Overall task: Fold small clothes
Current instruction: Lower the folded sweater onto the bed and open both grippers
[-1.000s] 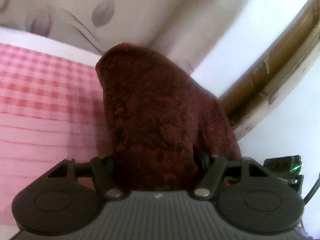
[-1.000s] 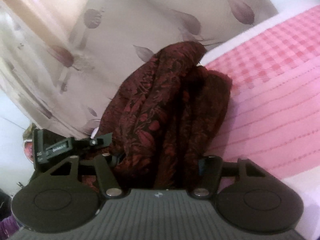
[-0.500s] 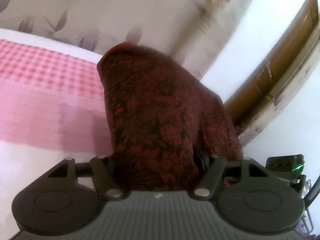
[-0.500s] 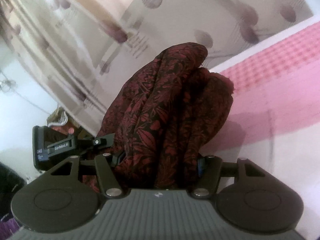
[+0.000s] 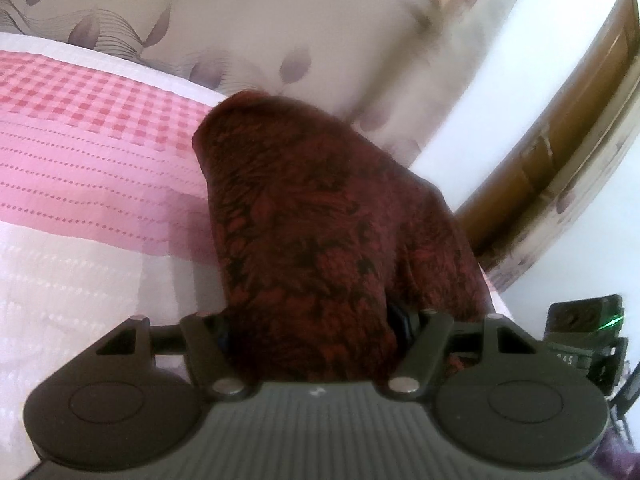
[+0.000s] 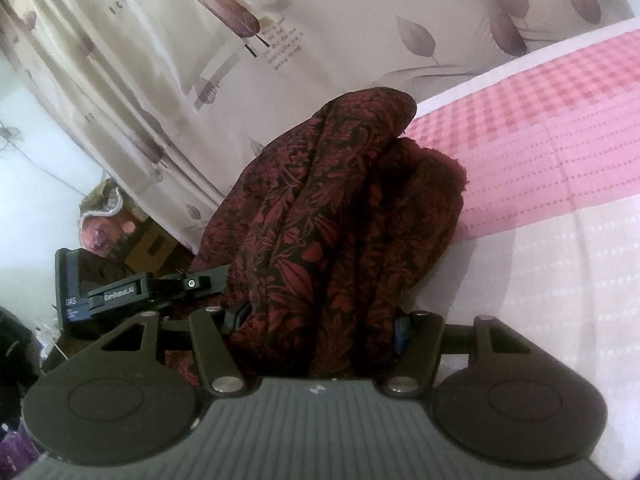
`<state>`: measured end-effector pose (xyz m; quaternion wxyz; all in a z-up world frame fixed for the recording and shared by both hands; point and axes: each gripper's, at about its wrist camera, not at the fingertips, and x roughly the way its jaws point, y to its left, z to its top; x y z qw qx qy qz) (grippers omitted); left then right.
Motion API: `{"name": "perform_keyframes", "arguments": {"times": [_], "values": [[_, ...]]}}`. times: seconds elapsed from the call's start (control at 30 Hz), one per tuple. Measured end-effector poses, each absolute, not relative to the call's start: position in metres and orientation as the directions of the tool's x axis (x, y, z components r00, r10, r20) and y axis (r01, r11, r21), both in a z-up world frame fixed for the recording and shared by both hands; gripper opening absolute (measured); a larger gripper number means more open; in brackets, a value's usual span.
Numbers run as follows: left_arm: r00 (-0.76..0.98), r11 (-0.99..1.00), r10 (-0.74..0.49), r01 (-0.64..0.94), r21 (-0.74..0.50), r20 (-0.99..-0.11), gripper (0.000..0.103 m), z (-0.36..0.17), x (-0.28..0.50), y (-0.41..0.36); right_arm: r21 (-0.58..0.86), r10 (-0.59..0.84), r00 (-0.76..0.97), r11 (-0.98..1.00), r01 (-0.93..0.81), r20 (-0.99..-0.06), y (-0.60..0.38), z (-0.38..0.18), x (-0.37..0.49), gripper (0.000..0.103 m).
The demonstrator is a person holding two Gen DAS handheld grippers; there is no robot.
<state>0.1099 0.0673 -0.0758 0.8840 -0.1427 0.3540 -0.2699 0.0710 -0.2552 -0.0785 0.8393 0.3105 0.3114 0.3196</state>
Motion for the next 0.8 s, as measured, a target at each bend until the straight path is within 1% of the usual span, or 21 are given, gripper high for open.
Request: {"name": "perform_keyframes", "arguments": {"times": [0.07, 0.17, 0.27, 0.33, 0.37, 0.43, 0.47, 0.5, 0.57, 0.6, 0.63, 0.7, 0.77, 0.8], "values": [[0.619, 0.827, -0.559, 0.363, -0.430, -0.552, 0.071, -0.080, 0.106, 0.066, 0.722, 0.727, 0.599, 0.607, -0.333, -0.335, -0.254, -0.083, 0.072, 0.063], [0.658, 0.854, -0.516, 0.343, -0.392, -0.549, 0.076, -0.082, 0.098, 0.063, 0.710, 0.715, 0.603, 0.625, -0.325, -0.353, -0.250, -0.089, 0.071, 0.063], [0.702, 0.883, -0.465, 0.331, -0.332, -0.539, 0.079, -0.080, 0.088, 0.057, 0.684, 0.696, 0.619, 0.651, -0.330, -0.364, -0.246, -0.091, 0.066, 0.064], [0.752, 0.917, -0.397, 0.300, -0.263, -0.526, 0.090, -0.076, 0.078, 0.052, 0.661, 0.680, 0.632, 0.672, -0.334, -0.372, -0.243, -0.090, 0.064, 0.065], [0.782, 0.933, -0.358, 0.289, -0.213, -0.510, 0.091, -0.073, 0.073, 0.048, 0.646, 0.670, 0.641, 0.685, -0.337, -0.375, -0.242, -0.089, 0.062, 0.066], [0.842, 0.963, -0.268, 0.255, -0.092, -0.469, 0.099, -0.065, 0.056, 0.040, 0.619, 0.647, 0.663, 0.708, -0.339, -0.377, -0.239, -0.087, 0.057, 0.070], [0.864, 0.973, -0.219, 0.226, -0.039, -0.453, 0.100, -0.062, 0.049, 0.035, 0.613, 0.638, 0.676, 0.714, -0.339, -0.370, -0.239, -0.085, 0.054, 0.071], [0.884, 0.981, -0.169, 0.194, 0.013, -0.435, 0.100, -0.059, 0.041, 0.030, 0.600, 0.624, 0.695, 0.724, -0.341, -0.358, -0.239, -0.081, 0.048, 0.074], [0.915, 0.985, -0.087, 0.139, 0.106, -0.394, 0.100, -0.051, 0.027, 0.021, 0.557, 0.581, 0.741, 0.758, -0.341, -0.337, -0.239, -0.070, 0.033, 0.076], [0.926, 0.982, -0.056, 0.118, 0.144, -0.373, 0.100, -0.046, 0.020, 0.017, 0.528, 0.557, 0.763, 0.778, -0.341, -0.327, -0.238, -0.064, 0.024, 0.081], [0.933, 0.980, -0.036, 0.103, 0.169, -0.357, 0.102, -0.043, 0.015, 0.014, 0.500, 0.529, 0.790, 0.797, -0.338, -0.310, -0.238, -0.057, 0.014, 0.085], [0.944, 0.976, 0.003, 0.070, 0.206, -0.331, 0.103, -0.034, 0.004, 0.008, 0.439, 0.479, 0.844, 0.830, -0.346, -0.241, -0.238, -0.046, -0.011, 0.098], [0.952, 0.975, 0.013, 0.056, 0.214, -0.307, 0.103, -0.025, -0.006, 0.005, 0.375, 0.432, 0.881, 0.862, -0.341, -0.193, -0.236, -0.036, -0.031, 0.103], [0.953, 0.977, 0.016, 0.050, 0.207, -0.304, 0.103, -0.021, -0.011, 0.004, 0.344, 0.419, 0.890, 0.874, -0.343, -0.178, -0.234, -0.032, -0.040, 0.103]]}}
